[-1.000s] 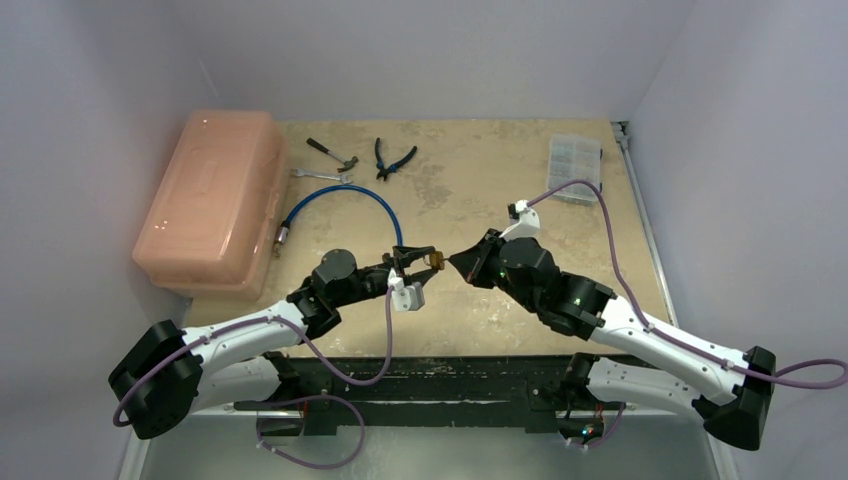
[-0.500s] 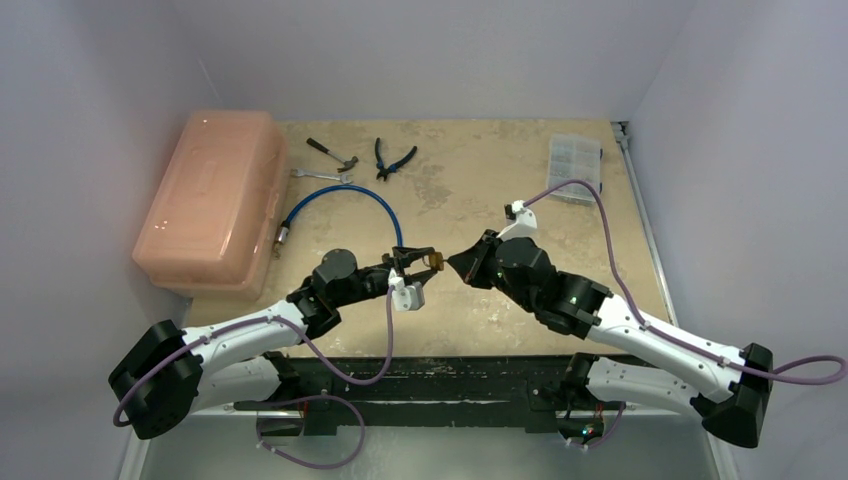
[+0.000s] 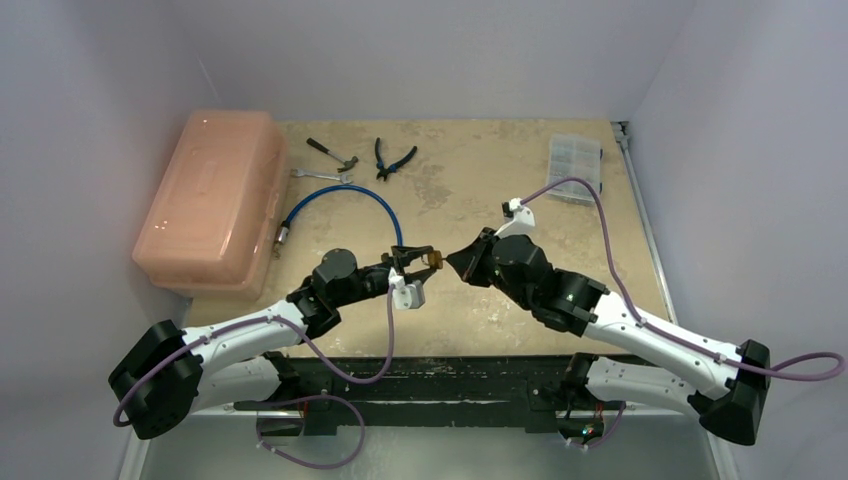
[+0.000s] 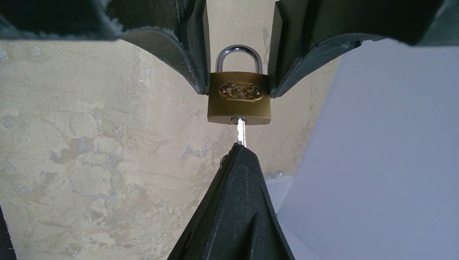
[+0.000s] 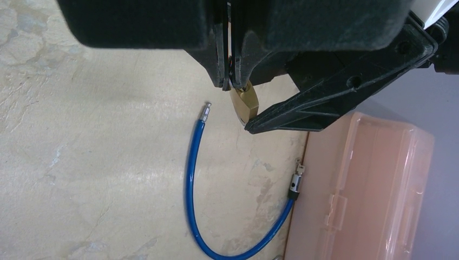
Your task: Unlock with the key
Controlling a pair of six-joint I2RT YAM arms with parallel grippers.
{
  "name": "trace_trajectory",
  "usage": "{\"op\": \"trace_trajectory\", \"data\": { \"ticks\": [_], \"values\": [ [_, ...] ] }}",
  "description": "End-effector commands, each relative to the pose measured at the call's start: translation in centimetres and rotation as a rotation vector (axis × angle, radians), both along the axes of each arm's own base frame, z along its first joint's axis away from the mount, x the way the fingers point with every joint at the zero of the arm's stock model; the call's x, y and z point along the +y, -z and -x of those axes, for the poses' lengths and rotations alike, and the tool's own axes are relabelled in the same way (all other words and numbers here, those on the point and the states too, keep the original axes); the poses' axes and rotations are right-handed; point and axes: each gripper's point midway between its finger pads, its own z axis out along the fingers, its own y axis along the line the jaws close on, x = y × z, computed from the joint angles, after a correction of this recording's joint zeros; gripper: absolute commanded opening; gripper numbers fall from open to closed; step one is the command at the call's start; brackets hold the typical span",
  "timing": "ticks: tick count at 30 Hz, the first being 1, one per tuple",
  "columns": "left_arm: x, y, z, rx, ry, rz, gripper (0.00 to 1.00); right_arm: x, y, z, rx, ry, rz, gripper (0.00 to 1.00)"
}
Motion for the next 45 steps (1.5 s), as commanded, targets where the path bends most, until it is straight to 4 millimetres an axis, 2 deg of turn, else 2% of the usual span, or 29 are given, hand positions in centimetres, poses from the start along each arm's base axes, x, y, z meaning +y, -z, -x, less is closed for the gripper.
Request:
{"op": "trace_trajectory", "data": {
  "ticks": [1,8,14,28,45],
  "values": [
    [-0.8,-3.1,-0.1,-0.051,0.028,0.066,0.00,0.6,-3.2,-1.1,-0.057,0.031,-0.064,0.00],
    [-0.9,-2.8,-0.3,-0.033,0.018,0.055,0.00,1.0,-3.3,-1.3,-0.054,0.039,-0.063,0.00],
    [-0.9,-2.5,-1.5,0.014,-0.038,0.048,0.00,1.3,-3.2,-1.5,-0.056,0.038,-0.051,0.00],
    [-1.2,-2.3,-1.4,0.034,-0.023,0.047,0.00,2.2,-3.2,-2.1,-0.064,0.036,-0.036,0.00],
    [-1.4,-2.0,-1.3,0.046,-0.016,0.037,0.00,3.5,-2.5,-1.6,-0.070,-0.013,-0.006,0.00]
  ]
}}
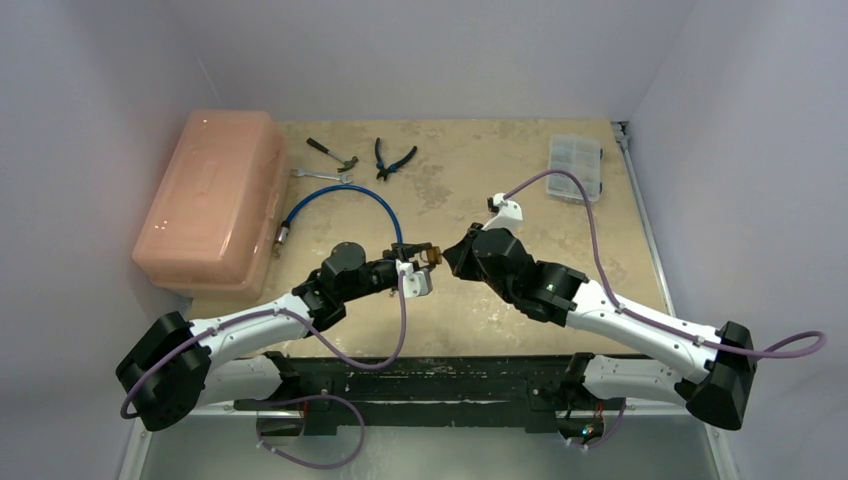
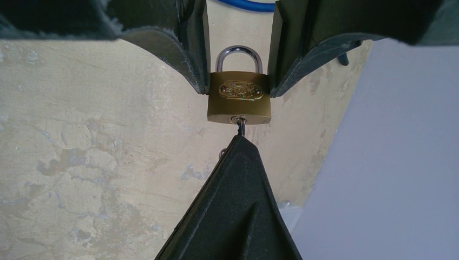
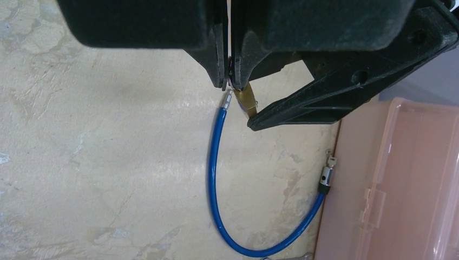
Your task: Unlock with the key
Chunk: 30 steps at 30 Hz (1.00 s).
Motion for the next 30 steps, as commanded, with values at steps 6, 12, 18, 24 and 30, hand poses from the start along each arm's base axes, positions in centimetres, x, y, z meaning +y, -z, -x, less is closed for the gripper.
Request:
{"op": "trace_trajectory", "data": {
  "ticks": [6,12,18,24,30],
  "values": [
    [-1.5,-3.5,0.4,-0.046,0.063,0.078,0.00,3.0,-3.6,0.1,-0.059,-0.063,-0.111,0.00],
    [-1.5,-3.4,0.4,-0.043,0.064,0.077,0.00,3.5,-3.4,0.2,-0.062,-0.082,-0.104,0.00],
    [-1.6,-3.6,0.6,-0.041,0.071,0.082,0.00,3.2,-2.7,0.2,-0.021,-0.046,-0.115,0.00],
    [-2.1,-3.6,1.6,-0.033,0.129,0.084,0.00,3.6,-2.8,0.4,-0.057,-0.100,-0.094,0.00],
    [-2.4,-3.4,2.4,-0.034,0.178,0.080,0.00,3.6,-2.1,0.8,-0.108,-0.181,-0.013,0.00]
  ]
}}
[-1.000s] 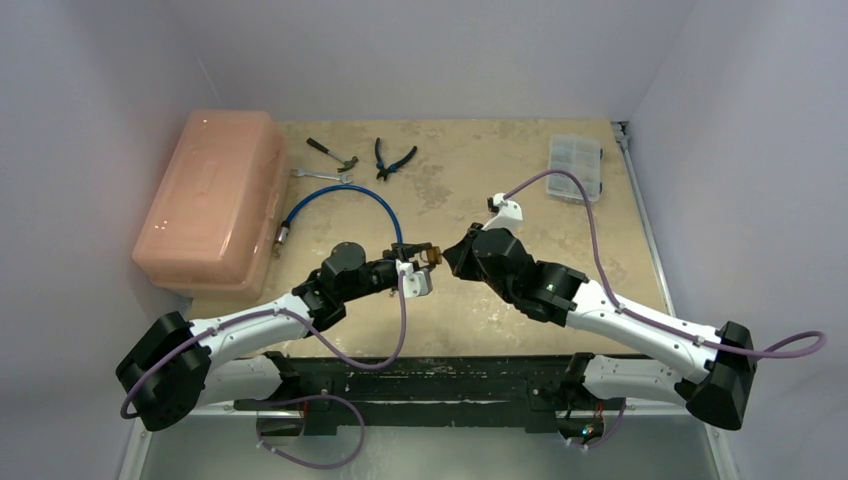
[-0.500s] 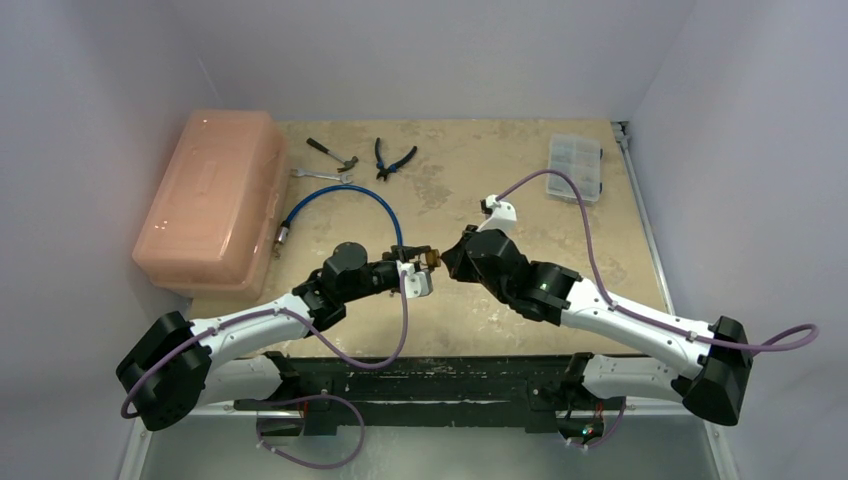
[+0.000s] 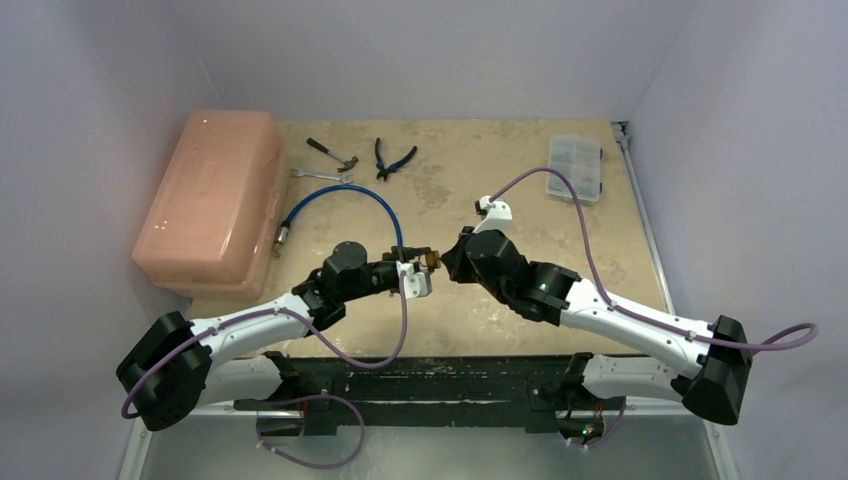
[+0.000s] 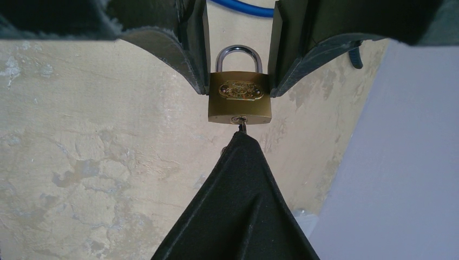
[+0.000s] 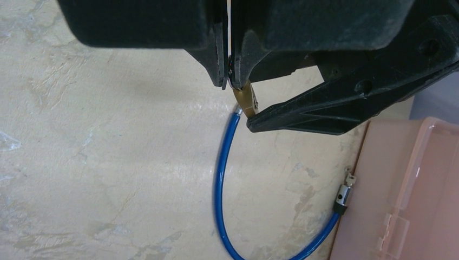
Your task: Unlock with the key
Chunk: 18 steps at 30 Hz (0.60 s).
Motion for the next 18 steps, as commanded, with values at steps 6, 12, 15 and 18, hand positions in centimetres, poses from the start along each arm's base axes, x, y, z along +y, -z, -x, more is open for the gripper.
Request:
{"op": "trace_trajectory", "data": {
  "ticks": [6,12,15,18],
  "values": [
    [-2.3,-4.9,1.7,-0.087,0.139,0.126,0.00,2.6,-2.7,0.9,-0.001,-0.053,-0.180,0.00],
    [-2.2,-5.0,1.7,-0.104,0.128,0.126,0.00,2.4,-1.6,0.8,0.152,0.082,-0.207,0.00],
    [-2.3,-4.9,1.9,-0.112,0.132,0.120,0.00,2.8,-1.7,1.1,0.200,0.089,-0.218,0.00],
    [-2.3,-4.9,2.0,-0.113,0.135,0.118,0.00,3.3,-2.4,1.2,0.192,0.065,-0.245,0.00]
  ]
}}
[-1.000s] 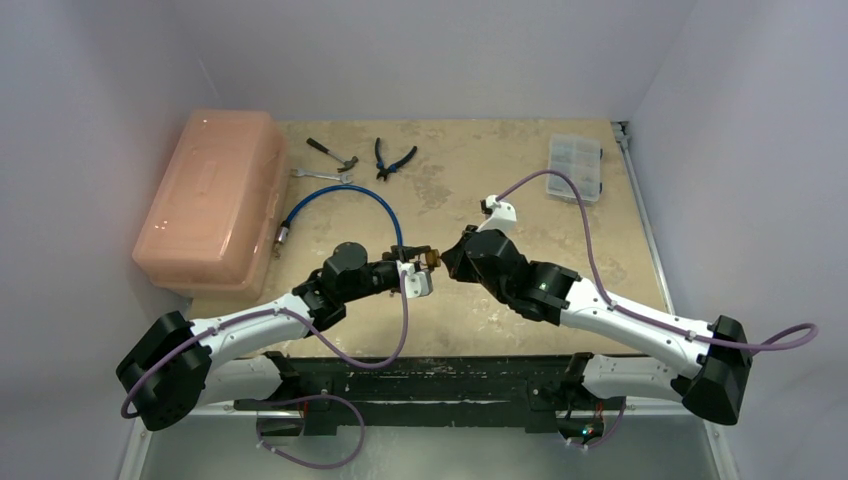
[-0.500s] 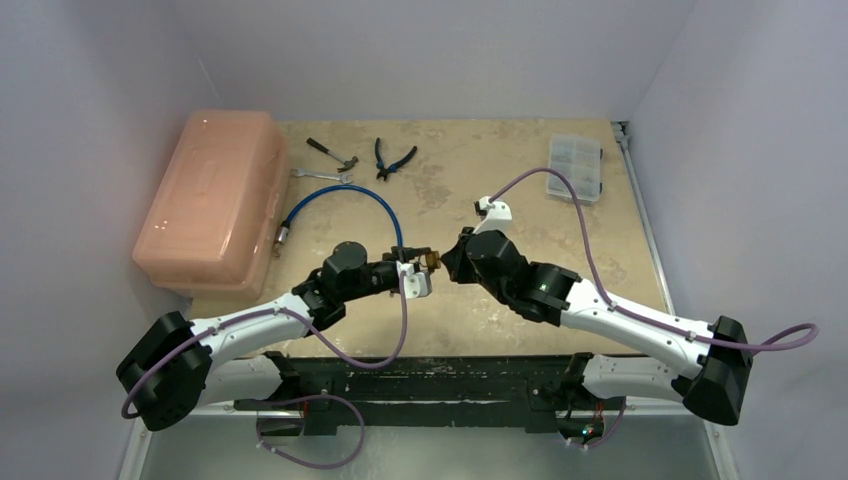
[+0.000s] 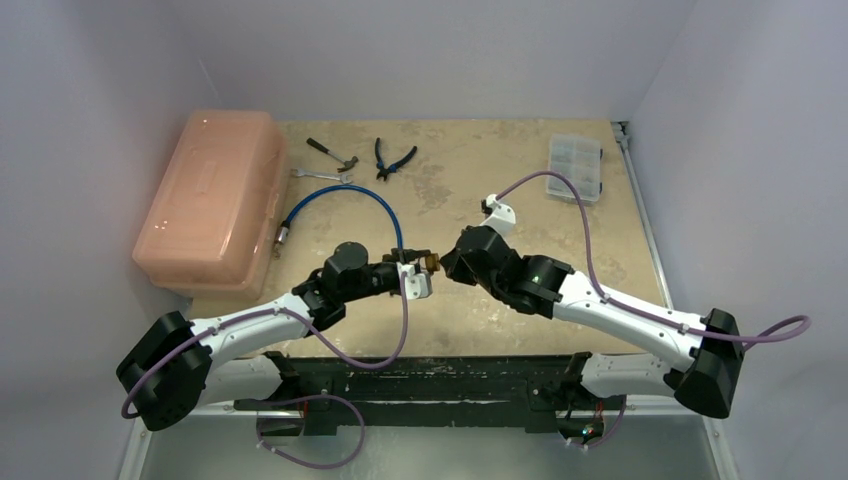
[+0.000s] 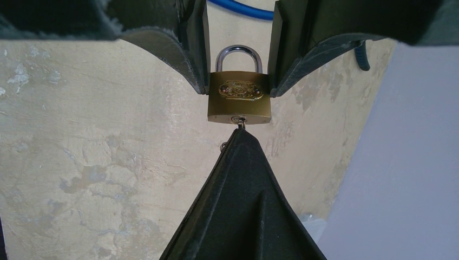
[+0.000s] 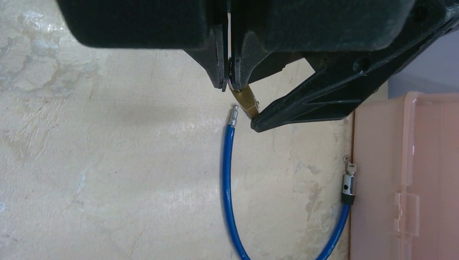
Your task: Unlock with the key
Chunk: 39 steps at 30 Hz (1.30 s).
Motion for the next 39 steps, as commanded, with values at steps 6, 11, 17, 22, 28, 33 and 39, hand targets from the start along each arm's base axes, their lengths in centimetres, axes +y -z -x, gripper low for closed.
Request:
{"op": "trace_trajectory", "data": {
  "ticks": [6,11,17,22,28,33,39],
  "values": [
    [-2.3,-5.4,1.8,-0.129,0.133,0.134,0.00,2.4,-3.8,0.6,-0.030,-0.051,-0.167,0.00],
    [-2.5,-5.6,2.4,-0.130,0.165,0.140,0.00,2.8,-3.9,0.8,-0.080,-0.128,-0.145,0.00],
    [-2.6,-5.8,3.1,-0.138,0.200,0.150,0.00,3.9,-4.2,1.1,-0.080,-0.174,-0.174,0.00],
    [-2.6,-6.0,3.9,-0.145,0.240,0.158,0.00,4.5,-4.6,1.1,-0.087,-0.199,-0.182,0.00],
    [-2.6,-6.2,4.3,-0.150,0.255,0.164,0.00,4.7,-4.6,1.2,-0.087,-0.213,-0.177,0.00],
    [-2.5,-6.4,4.1,-0.160,0.239,0.171,0.00,4.8,-4.4,1.4,-0.061,-0.209,-0.192,0.00],
    [-1.9,-6.8,3.2,-0.193,0.174,0.172,0.00,4.6,-3.8,1.2,0.035,-0.150,-0.251,0.00]
  ]
}}
